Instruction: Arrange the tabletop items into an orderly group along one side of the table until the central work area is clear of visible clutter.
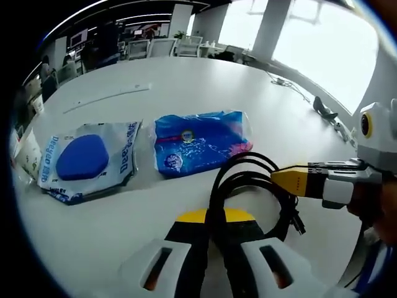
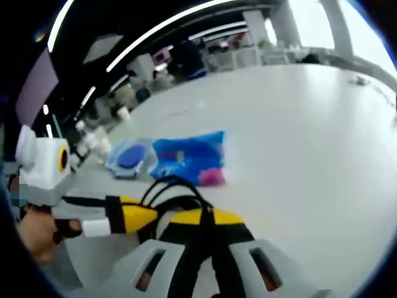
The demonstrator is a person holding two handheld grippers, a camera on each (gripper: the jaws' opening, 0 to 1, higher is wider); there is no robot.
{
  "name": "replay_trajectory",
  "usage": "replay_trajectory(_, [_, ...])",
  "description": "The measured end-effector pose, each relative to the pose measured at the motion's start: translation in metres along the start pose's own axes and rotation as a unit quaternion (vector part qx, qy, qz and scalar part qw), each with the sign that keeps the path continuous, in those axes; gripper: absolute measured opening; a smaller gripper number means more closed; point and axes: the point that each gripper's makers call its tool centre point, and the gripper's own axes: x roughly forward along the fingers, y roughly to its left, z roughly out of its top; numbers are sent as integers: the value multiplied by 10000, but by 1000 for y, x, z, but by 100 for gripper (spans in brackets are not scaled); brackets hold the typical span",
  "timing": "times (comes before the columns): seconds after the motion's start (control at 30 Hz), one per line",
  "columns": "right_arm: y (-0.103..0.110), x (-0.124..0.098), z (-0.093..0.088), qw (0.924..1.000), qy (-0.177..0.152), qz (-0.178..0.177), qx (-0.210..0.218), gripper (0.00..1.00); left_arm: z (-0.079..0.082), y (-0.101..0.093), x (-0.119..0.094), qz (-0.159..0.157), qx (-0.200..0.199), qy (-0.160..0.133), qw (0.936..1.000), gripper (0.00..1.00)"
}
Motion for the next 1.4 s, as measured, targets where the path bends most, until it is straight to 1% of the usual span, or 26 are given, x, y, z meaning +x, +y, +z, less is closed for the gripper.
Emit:
replay_trajectory(0.17, [0,1,0,10000,-2,43,-72,0,0,0,0,13,-21,-16,10000,6])
replay_trajectory(0.33, [0,1,-1,10000,-17,72,30,0,-1,0,2,24,20,1,10000,7])
replay_trajectory(0.47, [0,1,-1,10000,-8,99,11,0,-1,0,1,36,41,-10,10000,7])
replay_trajectory(0.6, [0,2,0,9997,10,112,-233,1,0,1,2,13,29,-41,10000,9])
replay_trajectory(0.67, [1,2,1,9994,-11,141,-303,2,0,3,2,40,56,-50,10000,12])
replay_trajectory(0.73, [4,3,3,9991,-37,205,-358,7,1,3,2,51,86,-76,9999,16])
replay_trajectory(0.77, [5,3,3,9989,-33,221,-401,10,3,2,3,41,121,-113,9999,20])
replay_trajectory(0.83, [7,5,4,9984,-13,219,-527,23,5,1,3,50,143,-160,9998,29])
replay_trajectory(0.9, [9,6,5,9978,-34,208,-635,30,6,3,4,119,146,-191,9996,36])
replay_trajectory(0.93, [11,5,7,9969,-84,249,-738,30,6,4,4,144,144,-203,9996,40])
replay_trajectory(1.07, [11,5,8,9967,-107,249,-771,34,7,8,2,199,134,-278,9993,52])
replay_trajectory(1.13, [10,4,9,9965,-121,221,-793,36,8,9,1,237,186,-314,9991,55])
replay_trajectory(1.33, [12,-1,12,9963,-177,190,-817,36,8,12,-5,239,254,-312,9989,56])
replay_trajectory(1.4, [14,-3,12,9964,-197,184,-808,36,10,13,-9,223,253,-352,9988,57])
